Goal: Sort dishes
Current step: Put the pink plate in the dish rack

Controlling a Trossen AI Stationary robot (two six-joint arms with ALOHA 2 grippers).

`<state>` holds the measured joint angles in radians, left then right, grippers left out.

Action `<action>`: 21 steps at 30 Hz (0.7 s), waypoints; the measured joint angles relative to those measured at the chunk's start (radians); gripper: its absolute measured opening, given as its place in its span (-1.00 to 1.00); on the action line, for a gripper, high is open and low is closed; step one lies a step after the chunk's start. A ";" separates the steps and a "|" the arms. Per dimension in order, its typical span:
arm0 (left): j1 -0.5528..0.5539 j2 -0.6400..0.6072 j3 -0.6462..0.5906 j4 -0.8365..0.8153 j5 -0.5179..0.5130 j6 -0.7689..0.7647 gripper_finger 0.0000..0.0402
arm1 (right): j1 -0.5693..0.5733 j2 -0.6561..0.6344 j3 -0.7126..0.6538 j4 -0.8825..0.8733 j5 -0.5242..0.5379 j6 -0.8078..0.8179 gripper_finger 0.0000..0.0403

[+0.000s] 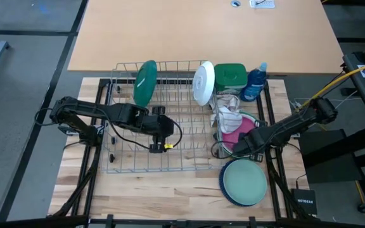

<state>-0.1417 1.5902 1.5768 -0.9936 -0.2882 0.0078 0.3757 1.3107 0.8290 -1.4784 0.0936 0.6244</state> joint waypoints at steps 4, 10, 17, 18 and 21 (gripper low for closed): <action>0.000 0.000 0.000 0.008 -0.001 0.000 -0.42 | 0.004 -0.005 -0.032 0.047 -0.015 -0.002 -0.07; 0.000 0.000 0.000 0.011 -0.002 0.007 -0.42 | 0.006 -0.028 -0.030 0.116 -0.062 -0.028 -0.21; 0.000 0.000 0.000 0.011 -0.002 0.012 -0.42 | 0.004 -0.028 -0.030 0.232 -0.105 -0.032 -0.38; 0.000 0.000 0.000 0.011 -0.002 0.018 -0.42 | 0.004 -0.028 -0.030 0.242 -0.098 -0.034 -0.39; 0.000 0.000 0.000 0.011 -0.003 0.026 -0.42 | 0.004 -0.026 -0.030 0.257 -0.086 -0.034 -0.39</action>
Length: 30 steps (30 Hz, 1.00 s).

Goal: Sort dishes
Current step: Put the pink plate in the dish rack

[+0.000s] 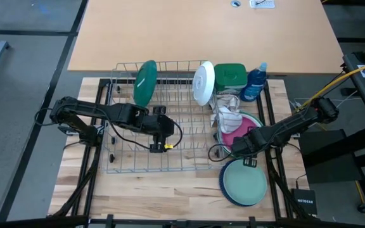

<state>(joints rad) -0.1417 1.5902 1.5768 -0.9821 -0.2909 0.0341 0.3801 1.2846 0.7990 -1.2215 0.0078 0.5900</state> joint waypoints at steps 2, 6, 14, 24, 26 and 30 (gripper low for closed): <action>0.000 0.000 0.000 0.000 0.000 0.000 -0.42 | 0.000 0.000 0.000 0.005 0.000 0.000 -0.39; 0.000 0.000 0.000 -0.001 0.000 0.000 -0.42 | 0.000 0.000 0.000 0.016 0.000 0.005 -0.39; 0.000 0.000 0.000 0.000 0.000 0.000 -0.42 | 0.000 0.000 0.000 0.085 -0.006 0.005 -0.39; 0.000 0.000 0.000 0.000 0.000 0.000 -0.42 | 0.000 0.000 -0.102 0.206 -0.001 0.008 -0.39; 0.000 0.000 0.000 0.000 0.000 0.000 -0.42 | 0.000 0.000 -0.111 0.212 0.026 0.008 -0.39; 0.000 0.000 0.000 -0.001 0.000 0.000 -0.42 | -0.001 0.001 -0.115 0.215 0.094 0.007 -0.39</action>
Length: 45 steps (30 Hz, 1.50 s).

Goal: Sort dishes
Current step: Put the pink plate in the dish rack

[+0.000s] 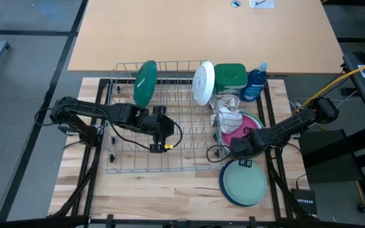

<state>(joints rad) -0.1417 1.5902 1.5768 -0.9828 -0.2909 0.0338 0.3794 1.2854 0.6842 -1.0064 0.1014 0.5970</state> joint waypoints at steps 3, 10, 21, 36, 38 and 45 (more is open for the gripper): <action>0.000 0.000 0.000 0.000 0.000 0.000 -0.42 | 0.000 0.000 0.000 0.012 0.017 0.000 -0.40; 0.000 0.000 0.000 0.000 0.000 0.000 -0.42 | 0.000 0.000 0.000 0.028 0.020 0.000 -0.67; 0.000 0.000 0.000 0.001 0.000 -0.009 -0.42 | 0.000 0.000 0.019 0.043 0.004 0.054 -0.88; 0.000 -0.012 0.000 0.014 -0.056 0.033 -0.42 | 0.000 0.000 0.319 -0.210 -0.167 0.054 -0.96; 0.000 -0.026 0.000 0.029 -0.065 0.051 -0.42 | 0.000 0.000 0.361 -0.227 -0.212 0.056 -0.96; 0.000 -0.098 0.001 0.086 -0.072 0.097 -0.42 | 0.000 0.000 0.538 -0.284 -0.279 0.074 -0.96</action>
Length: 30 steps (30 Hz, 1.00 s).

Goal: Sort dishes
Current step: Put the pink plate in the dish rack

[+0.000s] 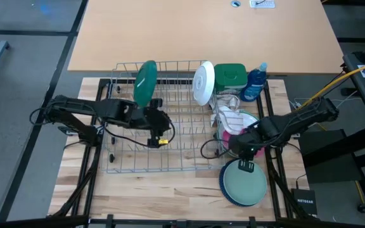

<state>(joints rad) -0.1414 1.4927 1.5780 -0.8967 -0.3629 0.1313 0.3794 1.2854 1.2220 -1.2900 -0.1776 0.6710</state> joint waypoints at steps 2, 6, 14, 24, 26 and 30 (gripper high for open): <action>0.000 -0.026 0.000 0.004 -0.001 0.001 -0.42 | 0.000 0.000 0.063 -0.035 0.005 0.016 -0.96; 0.000 -0.076 0.000 0.000 -0.003 -0.001 -0.42 | 0.000 0.000 0.195 -0.097 0.087 0.063 -0.95; 0.000 -0.159 0.000 -0.015 -0.006 -0.043 -0.42 | 0.000 0.000 0.439 -0.102 0.329 0.151 -0.95; -0.003 -0.244 0.000 -0.163 -0.102 -0.185 -0.42 | 0.000 0.001 0.519 0.313 0.610 -0.064 -0.95; -0.003 -0.252 0.000 -0.190 -0.123 -0.206 -0.42 | 0.000 0.010 0.519 0.413 0.613 -0.134 -0.95; -0.002 -0.269 0.000 -0.231 -0.154 -0.246 -0.42 | 0.000 0.047 0.519 0.553 0.611 -0.277 -0.95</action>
<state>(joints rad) -0.1432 1.2235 1.5784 -1.1277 -0.5171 -0.1144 0.3790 1.3326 1.7409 -0.7373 0.4332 0.3940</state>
